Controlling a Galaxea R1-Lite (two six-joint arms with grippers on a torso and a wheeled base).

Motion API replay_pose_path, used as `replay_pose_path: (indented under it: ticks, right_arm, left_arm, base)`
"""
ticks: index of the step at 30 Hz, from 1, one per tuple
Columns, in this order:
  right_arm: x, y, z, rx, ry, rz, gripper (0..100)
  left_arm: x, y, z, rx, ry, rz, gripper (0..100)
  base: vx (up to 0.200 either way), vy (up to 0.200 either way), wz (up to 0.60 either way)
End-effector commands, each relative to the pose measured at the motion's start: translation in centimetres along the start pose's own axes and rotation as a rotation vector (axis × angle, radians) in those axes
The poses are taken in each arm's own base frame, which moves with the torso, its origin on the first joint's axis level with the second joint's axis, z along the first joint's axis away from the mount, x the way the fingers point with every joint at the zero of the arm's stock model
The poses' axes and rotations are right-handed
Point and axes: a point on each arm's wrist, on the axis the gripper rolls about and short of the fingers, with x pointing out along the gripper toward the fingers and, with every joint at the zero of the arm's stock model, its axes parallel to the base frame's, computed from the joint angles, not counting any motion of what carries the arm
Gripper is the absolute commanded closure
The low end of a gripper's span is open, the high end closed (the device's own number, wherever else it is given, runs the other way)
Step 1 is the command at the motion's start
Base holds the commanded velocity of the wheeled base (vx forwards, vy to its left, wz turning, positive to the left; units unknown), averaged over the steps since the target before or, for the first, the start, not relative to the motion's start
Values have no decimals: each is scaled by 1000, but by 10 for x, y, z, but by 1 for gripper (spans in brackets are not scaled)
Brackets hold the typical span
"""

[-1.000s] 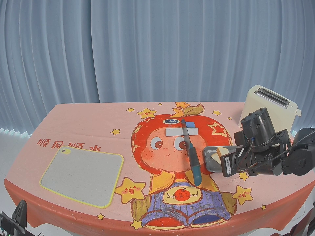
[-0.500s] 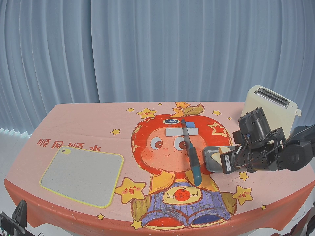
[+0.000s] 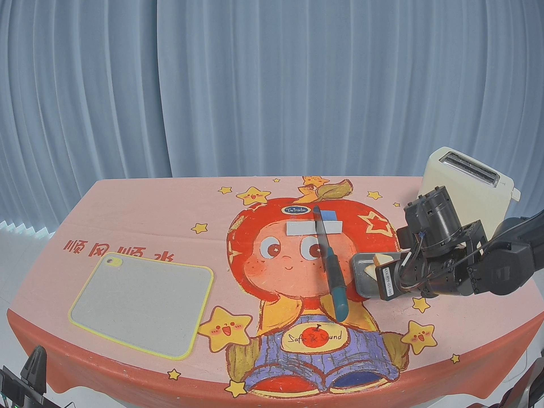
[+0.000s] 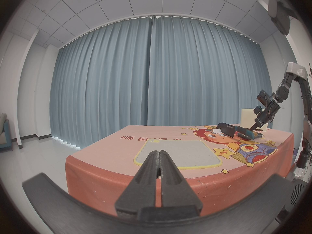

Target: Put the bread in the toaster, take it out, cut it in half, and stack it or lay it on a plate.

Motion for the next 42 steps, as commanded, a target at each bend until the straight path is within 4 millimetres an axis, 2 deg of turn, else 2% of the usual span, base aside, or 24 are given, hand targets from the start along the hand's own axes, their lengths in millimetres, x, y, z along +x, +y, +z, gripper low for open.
replay_pose_path:
  ticks: [1,15,24,28,29,30,32,35,38,39,42]
  right_arm:
    - [1,2,1,-1,-2,3,0]
    - [-4,8,3,-5,-19,20,0]
    - [-28,-5,18,46,-112,18,0]
    - [-49,-14,23,73,-174,18,0]
    - [-61,-21,23,90,-205,17,0]
    - [-61,-21,23,90,-205,17,0]
    - [-82,-37,18,123,-252,5,0]
    - [-96,-58,15,170,-292,-39,0]
    - [-113,-78,7,219,-333,-80,0]
    - [-114,-79,6,221,-334,-80,0]
    - [-129,-94,-14,265,-356,-125,0]
  left_arm:
    - [1,0,-5,0,13,2,100]
    - [1,0,-5,0,13,0,100]
    - [1,0,-5,0,11,0,100]
    - [1,0,-5,2,11,2,100]
    - [1,0,-5,2,13,2,100]
    - [1,0,-5,2,13,2,100]
    - [1,0,-5,2,13,2,100]
    - [1,0,-5,2,13,0,100]
    - [1,0,-5,3,13,2,100]
    - [1,0,-5,3,13,2,100]
    - [1,0,-5,0,13,3,100]
  base:
    - [0,0,0]
    - [0,0,0]
    - [0,0,0]
    - [0,0,0]
    - [0,0,0]
    - [0,0,0]
    - [0,0,0]
    - [0,0,0]
    - [0,0,0]
    - [0,0,0]
    - [0,0,0]
